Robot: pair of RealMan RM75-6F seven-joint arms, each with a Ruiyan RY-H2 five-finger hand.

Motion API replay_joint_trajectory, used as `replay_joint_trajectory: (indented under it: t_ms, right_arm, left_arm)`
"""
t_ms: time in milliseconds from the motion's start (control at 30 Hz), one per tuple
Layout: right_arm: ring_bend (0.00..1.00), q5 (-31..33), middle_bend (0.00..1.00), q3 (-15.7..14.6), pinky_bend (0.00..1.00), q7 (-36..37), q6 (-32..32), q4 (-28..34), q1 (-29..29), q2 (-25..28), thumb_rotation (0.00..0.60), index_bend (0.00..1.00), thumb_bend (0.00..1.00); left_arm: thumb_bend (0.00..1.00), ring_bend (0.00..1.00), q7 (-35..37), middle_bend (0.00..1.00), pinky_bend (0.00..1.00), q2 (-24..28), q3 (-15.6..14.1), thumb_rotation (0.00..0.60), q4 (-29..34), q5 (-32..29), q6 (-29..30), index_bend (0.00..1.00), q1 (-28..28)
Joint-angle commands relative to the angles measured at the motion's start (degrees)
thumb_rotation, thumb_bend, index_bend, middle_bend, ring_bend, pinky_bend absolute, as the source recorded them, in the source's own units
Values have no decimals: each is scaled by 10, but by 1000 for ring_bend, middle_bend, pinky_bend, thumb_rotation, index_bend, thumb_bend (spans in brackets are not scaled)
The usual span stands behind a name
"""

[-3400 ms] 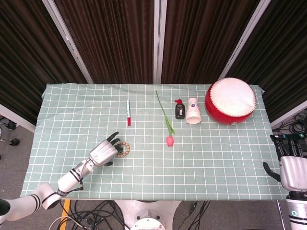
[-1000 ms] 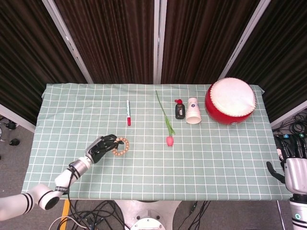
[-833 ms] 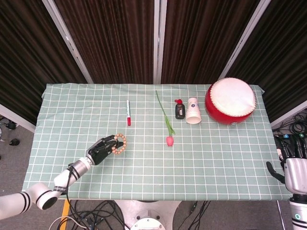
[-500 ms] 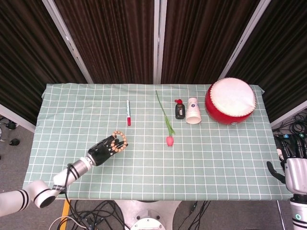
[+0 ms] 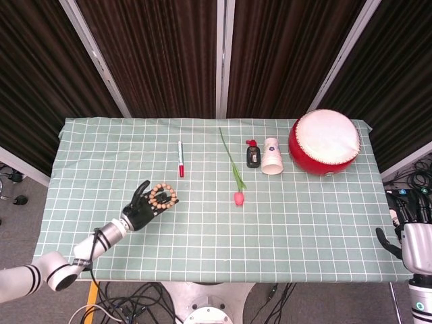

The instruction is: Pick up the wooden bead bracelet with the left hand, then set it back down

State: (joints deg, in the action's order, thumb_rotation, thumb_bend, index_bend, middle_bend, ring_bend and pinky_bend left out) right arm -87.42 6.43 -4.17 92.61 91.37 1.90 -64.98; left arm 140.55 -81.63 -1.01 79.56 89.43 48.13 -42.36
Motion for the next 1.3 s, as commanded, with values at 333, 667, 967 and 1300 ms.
replay_joint_trajectory:
  t_ms: [333, 667, 967, 1300]
  right_arm:
    - [0, -3, 268, 0, 34, 3, 1, 0, 0, 2, 600, 172, 180]
    - [0, -4, 271, -1, 33, 9, 1, -4, -1, 1, 600, 177, 181]
    - [0, -5, 273, -1, 34, 11, 4, -5, -3, 1, 600, 184, 177]
    - [0, -5, 276, -3, 33, 16, 6, -9, -5, 0, 600, 189, 176]
  left_arm:
    - [418, 236, -120, 646, 64, 13, 15, 541, 27, -86, -76, 504, -1]
    - [463, 237, -232, 670, 63, 7, 47, 550, 41, -141, -97, 530, 22]
    - [438, 274, -411, 714, 69, -14, 63, 511, 41, -179, -73, 606, 46]
    - [458, 289, -546, 738, 72, -31, 90, 519, 58, -214, -56, 635, 71]
